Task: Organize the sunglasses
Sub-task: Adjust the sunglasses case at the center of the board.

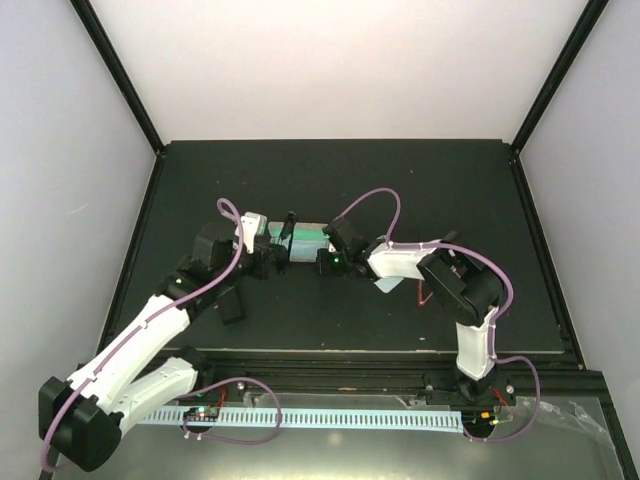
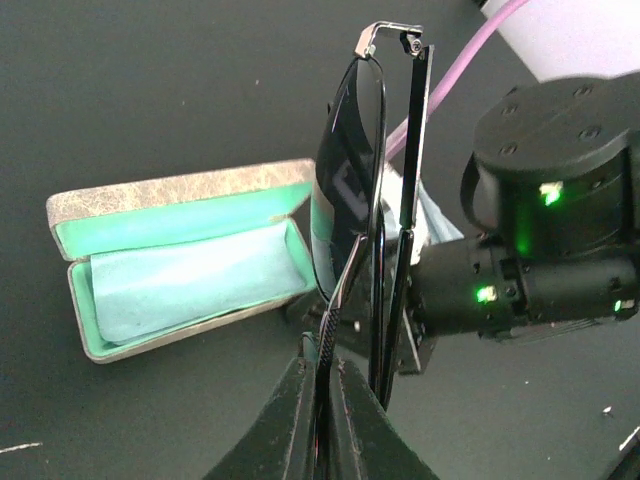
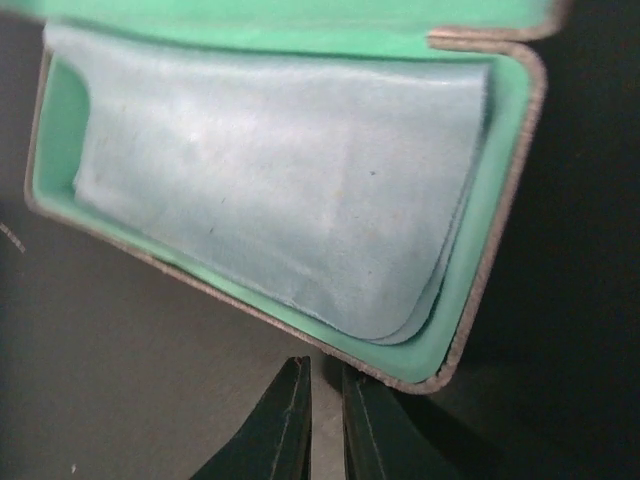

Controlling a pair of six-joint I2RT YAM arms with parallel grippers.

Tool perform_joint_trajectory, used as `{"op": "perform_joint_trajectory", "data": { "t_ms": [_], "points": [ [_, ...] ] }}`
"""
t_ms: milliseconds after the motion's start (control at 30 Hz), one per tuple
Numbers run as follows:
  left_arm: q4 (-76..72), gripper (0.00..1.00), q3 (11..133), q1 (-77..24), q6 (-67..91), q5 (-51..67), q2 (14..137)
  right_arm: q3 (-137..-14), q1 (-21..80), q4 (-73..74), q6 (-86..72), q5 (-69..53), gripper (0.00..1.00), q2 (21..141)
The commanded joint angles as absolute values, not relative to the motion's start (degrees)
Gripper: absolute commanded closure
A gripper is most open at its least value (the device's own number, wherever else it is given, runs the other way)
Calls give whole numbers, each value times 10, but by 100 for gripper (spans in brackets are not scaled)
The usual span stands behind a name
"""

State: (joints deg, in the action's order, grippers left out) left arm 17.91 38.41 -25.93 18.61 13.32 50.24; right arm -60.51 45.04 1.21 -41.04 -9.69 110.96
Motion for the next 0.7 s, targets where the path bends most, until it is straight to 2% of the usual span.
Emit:
{"op": "perform_joint_trajectory", "data": {
  "t_ms": [0,233,500,667],
  "points": [
    [185,98,409,-256,181,144,529,-628,435,38,-411,-54,86,1130],
    [207,98,446,-266,171,99,601,-668,424,37,-404,-61,80,1152],
    [220,99,485,-276,156,56,663,-697,403,38,-403,-67,80,1171],
    [250,98,522,-303,145,15,706,-668,398,25,-407,-75,80,1153]
  ]
}}
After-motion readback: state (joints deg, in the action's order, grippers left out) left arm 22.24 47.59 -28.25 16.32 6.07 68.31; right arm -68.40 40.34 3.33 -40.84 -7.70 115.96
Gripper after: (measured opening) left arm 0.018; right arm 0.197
